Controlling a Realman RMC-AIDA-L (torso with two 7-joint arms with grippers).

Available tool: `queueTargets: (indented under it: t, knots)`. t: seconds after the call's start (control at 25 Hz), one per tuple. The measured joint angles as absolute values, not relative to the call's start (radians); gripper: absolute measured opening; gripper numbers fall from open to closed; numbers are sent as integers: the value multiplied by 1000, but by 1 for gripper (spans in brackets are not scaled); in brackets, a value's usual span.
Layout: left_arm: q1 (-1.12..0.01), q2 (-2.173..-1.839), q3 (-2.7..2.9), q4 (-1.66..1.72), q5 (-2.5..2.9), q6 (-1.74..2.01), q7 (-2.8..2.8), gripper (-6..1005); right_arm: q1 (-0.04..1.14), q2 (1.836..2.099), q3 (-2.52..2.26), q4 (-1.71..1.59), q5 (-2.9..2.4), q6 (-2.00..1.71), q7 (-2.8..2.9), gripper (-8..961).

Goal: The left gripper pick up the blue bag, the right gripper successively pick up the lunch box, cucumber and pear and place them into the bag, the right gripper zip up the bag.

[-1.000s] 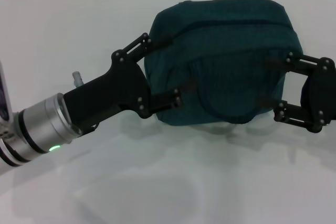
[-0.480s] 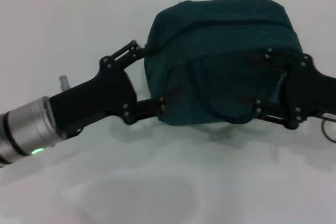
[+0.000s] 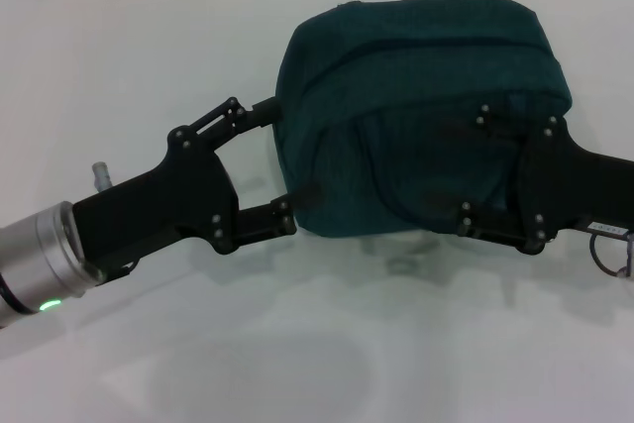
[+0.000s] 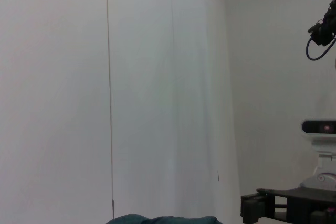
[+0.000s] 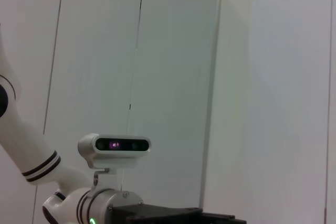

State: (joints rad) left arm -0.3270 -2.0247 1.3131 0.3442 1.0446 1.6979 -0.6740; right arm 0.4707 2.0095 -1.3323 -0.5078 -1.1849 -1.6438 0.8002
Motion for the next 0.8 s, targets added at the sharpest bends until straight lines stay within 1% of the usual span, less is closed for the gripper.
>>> queueTargets:
  t: [0.8]
  knots:
    - [-340, -2036, 1310, 340, 1042, 1688, -650, 892, 463, 2011, -1327, -497, -1180, -1642, 755, 630]
